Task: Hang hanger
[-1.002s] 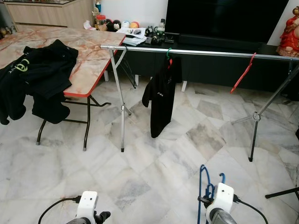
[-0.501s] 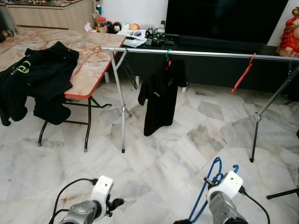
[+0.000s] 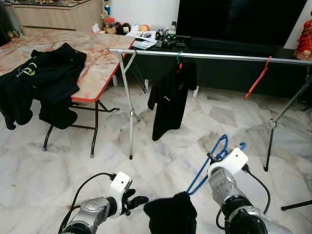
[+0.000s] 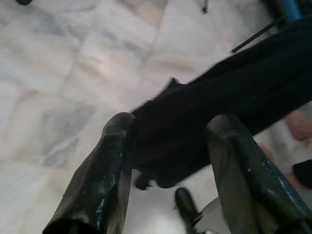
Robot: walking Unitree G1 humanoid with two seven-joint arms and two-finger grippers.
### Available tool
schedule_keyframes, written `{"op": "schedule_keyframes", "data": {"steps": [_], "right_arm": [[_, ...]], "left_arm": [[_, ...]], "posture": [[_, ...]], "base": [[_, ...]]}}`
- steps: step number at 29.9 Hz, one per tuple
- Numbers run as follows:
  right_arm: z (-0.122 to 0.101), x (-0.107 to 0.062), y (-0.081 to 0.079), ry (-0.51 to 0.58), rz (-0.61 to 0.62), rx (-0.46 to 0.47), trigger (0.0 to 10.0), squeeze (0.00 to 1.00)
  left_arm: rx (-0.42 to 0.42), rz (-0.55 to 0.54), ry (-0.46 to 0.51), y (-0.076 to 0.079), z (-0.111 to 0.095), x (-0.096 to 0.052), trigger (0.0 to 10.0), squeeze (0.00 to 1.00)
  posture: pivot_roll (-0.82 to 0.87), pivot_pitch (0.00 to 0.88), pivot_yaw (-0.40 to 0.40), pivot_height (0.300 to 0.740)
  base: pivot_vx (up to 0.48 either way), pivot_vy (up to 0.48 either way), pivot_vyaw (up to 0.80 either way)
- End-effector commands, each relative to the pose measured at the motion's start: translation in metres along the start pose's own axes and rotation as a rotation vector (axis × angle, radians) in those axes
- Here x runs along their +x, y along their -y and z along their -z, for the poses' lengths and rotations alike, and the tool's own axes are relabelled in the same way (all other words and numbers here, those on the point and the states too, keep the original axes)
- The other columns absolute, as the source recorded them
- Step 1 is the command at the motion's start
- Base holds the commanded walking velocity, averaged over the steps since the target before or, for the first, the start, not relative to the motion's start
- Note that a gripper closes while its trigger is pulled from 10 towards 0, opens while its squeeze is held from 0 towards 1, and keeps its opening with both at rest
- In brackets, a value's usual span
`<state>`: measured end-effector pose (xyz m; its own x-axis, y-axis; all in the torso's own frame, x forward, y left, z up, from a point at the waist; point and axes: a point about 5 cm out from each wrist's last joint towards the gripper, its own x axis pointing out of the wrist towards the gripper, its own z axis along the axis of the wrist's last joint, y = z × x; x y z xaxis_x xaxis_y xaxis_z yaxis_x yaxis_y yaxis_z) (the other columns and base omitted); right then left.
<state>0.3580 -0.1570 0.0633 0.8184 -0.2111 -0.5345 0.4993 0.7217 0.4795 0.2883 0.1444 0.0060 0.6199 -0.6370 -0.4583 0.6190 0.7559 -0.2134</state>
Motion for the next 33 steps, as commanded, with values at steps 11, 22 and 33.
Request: {"op": "schedule_keyframes", "data": {"steps": [11, 22, 33], "right_arm": [[-0.042, -0.019, -0.083, 0.112, -0.166, 0.042, 10.0, 0.0], [-0.043, -0.039, -0.121, 0.127, -0.252, 0.022, 10.0, 0.0], [-0.033, -0.055, -0.142, 0.119, -0.306, 0.003, 10.0, 0.0]], "left_arm": [[0.035, 0.169, 0.065, 0.008, -0.016, -0.004, 10.0, 0.0], [0.031, 0.079, 0.091, 0.0, -0.026, -0.002, 10.0, 0.0], [0.036, 0.126, 0.147, 0.011, -0.043, 0.009, 10.0, 1.0]], "posture": [[0.11, 0.049, -0.067, 0.74], [0.11, 0.051, -0.078, 0.74], [0.11, 0.052, -0.08, 0.74]], "base": [[0.0, 0.0, 0.0], [0.0, 0.0, 0.0], [0.0, 0.0, 0.0]]}}
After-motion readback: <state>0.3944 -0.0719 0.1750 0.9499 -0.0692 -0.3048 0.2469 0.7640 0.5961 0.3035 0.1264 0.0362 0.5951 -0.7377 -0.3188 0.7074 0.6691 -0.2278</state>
